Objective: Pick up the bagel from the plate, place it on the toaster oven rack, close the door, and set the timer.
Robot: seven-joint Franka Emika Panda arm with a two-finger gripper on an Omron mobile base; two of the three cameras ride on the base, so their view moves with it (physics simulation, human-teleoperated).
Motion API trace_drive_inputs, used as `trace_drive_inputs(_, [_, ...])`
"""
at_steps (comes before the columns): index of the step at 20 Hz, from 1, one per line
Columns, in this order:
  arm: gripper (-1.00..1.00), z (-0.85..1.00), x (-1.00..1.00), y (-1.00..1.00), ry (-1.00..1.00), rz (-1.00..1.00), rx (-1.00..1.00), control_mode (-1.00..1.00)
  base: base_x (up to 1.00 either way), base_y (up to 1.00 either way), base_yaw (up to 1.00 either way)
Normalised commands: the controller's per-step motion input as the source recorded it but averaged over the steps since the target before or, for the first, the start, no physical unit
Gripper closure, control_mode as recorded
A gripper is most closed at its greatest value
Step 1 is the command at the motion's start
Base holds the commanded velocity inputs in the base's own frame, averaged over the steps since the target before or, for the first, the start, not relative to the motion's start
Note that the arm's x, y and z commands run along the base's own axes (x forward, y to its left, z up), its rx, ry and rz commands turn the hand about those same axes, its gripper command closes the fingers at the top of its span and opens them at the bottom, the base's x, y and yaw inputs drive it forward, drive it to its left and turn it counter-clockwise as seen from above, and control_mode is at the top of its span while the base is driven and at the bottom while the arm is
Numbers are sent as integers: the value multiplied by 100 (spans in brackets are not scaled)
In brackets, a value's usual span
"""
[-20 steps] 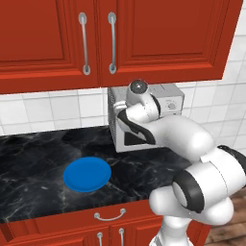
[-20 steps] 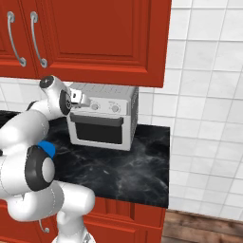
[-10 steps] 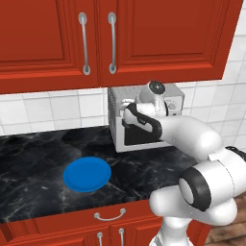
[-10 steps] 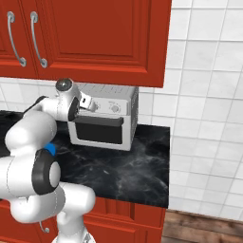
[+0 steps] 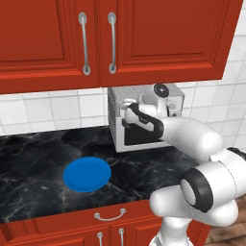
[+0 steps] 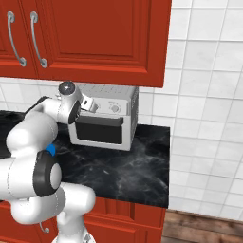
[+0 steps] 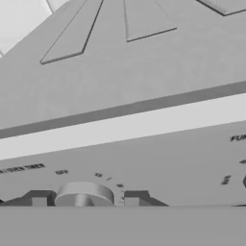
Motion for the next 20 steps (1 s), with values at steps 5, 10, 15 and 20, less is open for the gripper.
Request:
trace_drive_inputs(5, [100,32,0,-61,-1,0,15,-100,0,0,0])
trace_drive_inputs(10, [100,6,0,-75,0,0,8,-100,0,0,0])
trace_drive_inputs(15, [100,0,0,-87,2,-2,2,-100,0,0,0])
trace_drive_inputs(20, [100,-2,-10,-94,4,-1,0,-100,0,0,0])
